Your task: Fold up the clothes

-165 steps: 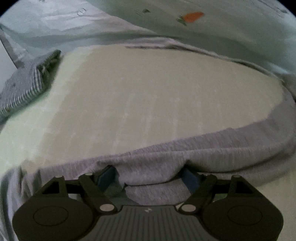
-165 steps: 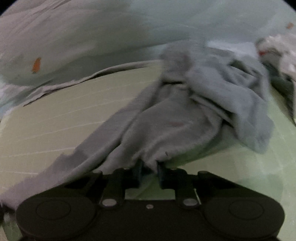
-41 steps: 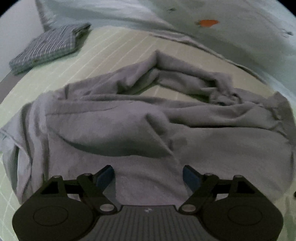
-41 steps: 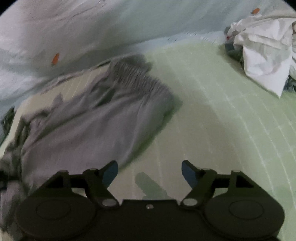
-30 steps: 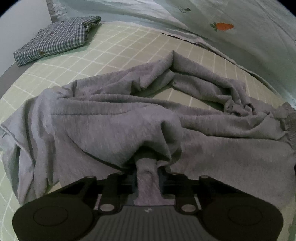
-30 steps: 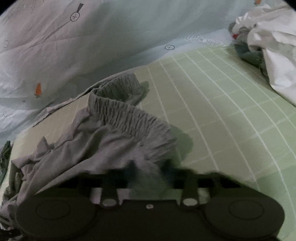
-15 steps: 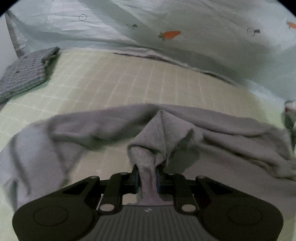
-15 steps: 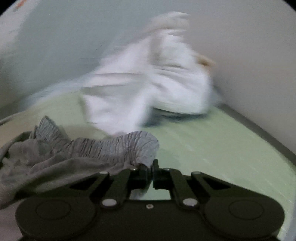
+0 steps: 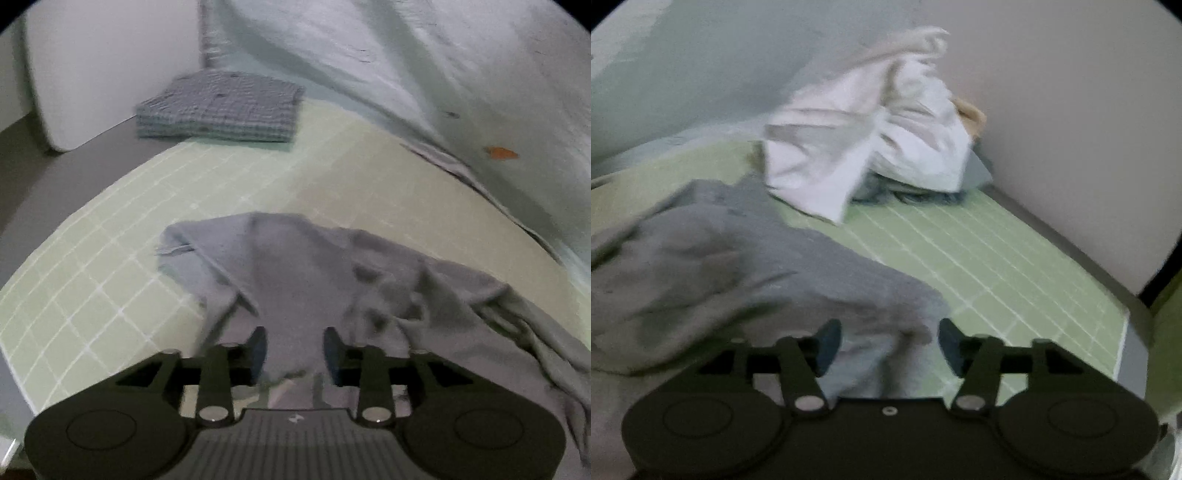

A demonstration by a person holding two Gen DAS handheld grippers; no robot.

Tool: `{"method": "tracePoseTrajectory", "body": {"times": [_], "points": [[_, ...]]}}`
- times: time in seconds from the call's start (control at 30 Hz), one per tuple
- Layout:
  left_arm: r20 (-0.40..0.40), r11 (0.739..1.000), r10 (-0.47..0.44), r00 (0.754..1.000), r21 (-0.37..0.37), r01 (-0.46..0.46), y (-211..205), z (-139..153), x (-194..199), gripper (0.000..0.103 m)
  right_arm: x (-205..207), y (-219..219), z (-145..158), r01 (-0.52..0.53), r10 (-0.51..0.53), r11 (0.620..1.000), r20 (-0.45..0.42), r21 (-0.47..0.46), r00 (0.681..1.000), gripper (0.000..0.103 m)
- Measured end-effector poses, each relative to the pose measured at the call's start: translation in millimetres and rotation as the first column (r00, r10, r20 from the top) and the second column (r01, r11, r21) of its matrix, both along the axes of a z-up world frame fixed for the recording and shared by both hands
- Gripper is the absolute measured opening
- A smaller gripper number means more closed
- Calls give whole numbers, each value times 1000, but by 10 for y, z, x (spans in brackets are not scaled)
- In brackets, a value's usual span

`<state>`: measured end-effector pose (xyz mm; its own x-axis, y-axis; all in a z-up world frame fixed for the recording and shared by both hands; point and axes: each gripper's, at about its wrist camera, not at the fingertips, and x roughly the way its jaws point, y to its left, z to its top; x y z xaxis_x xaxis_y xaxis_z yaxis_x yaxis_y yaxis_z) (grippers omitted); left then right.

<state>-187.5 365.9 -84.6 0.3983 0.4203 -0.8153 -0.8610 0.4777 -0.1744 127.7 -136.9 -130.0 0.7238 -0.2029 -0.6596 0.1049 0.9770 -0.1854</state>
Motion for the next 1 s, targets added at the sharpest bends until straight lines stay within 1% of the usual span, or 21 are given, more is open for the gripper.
{"method": "tracePoseTrajectory", "body": {"times": [0.03, 0.1, 0.17, 0.2, 0.27, 0.33, 0.37, 0.4, 0.43, 0.47, 0.53, 0.57, 0.67, 0.73, 0.8, 0.87, 0.93, 0.97, 1.0], "points": [[12, 999, -35, 999, -5, 35, -50, -1, 35, 59, -18, 82, 20, -17, 17, 1000, 5, 2, 1000, 78], [33, 993, -107, 994, -38, 109, -159, -60, 151, 68, -55, 253, 51, -53, 53, 999, 10, 6, 999, 79], [35, 982, -172, 984, -71, 175, -305, -150, 297, 69, -110, 453, 46, -96, 96, 995, 3, 13, 995, 81], [20, 975, -209, 978, -79, 210, -369, -194, 363, 71, -152, 557, 44, -123, 123, 992, -1, 12, 992, 81], [-35, 957, -282, 959, -75, 279, -472, -308, 486, 72, -267, 728, 35, -181, 181, 983, -11, 5, 983, 82], [-91, 953, -300, 949, -55, 296, -539, -424, 540, 70, -393, 861, 21, -232, 232, 973, -23, -4, 972, 83], [-108, 955, -295, 950, -53, 290, -549, -465, 547, 68, -456, 881, 6, -244, 244, 970, -30, -11, 969, 83], [-108, 958, -285, 953, -60, 280, -542, -484, 526, 45, -519, 901, -9, -256, 255, 967, -38, -17, 966, 83], [-97, 960, -275, 956, -72, 269, -511, -483, 481, 7, -582, 921, -24, -268, 266, 963, -45, -24, 963, 83], [-87, 962, -266, 960, -85, 258, -481, -483, 437, 10, -645, 942, -39, -279, 278, 960, -53, -30, 959, 83], [-58, 970, -233, 971, -90, 227, -378, -432, 315, 8, -761, 969, -71, -296, 293, 954, -69, -40, 954, 83], [-56, 977, -207, 977, -73, 203, -333, -378, 223, 8, -796, 953, -95, -291, 287, 956, -77, -37, 955, 83], [-75, 995, -99, 992, 7, 100, -130, -170, -118, 8, -823, 900, -153, -254, 252, 967, -102, -6, 962, 83], [-84, 998, -3, 996, 60, 8, 84, -15, -391, 8, -829, 873, -187, -226, 227, 974, -116, 17, 967, 83], [-87, 991, 115, 990, 84, -108, 350, 90, -684, 9, -824, 869, -209, -202, 206, 978, -122, 40, 971, 83], [-83, 974, 215, 973, 97, -207, 576, 135, -942, 14, -800, 862, -224, -192, 197, 980, -126, 55, 972, 83], [-80, 952, 290, 954, 122, -280, 692, 157, -1110, 17, -782, 862, -229, -190, 197, 980, -129, 64, 972, 83], [-80, 944, 310, 947, 143, -297, 705, 180, -1156, 21, -772, 859, -230, -191, 199, 979, -131, 69, 971, 84], [-80, 935, 329, 941, 163, -314, 718, 203, -1203, 33, -763, 857, -228, -194, 202, 978, -132, 72, 971, 84]]}}
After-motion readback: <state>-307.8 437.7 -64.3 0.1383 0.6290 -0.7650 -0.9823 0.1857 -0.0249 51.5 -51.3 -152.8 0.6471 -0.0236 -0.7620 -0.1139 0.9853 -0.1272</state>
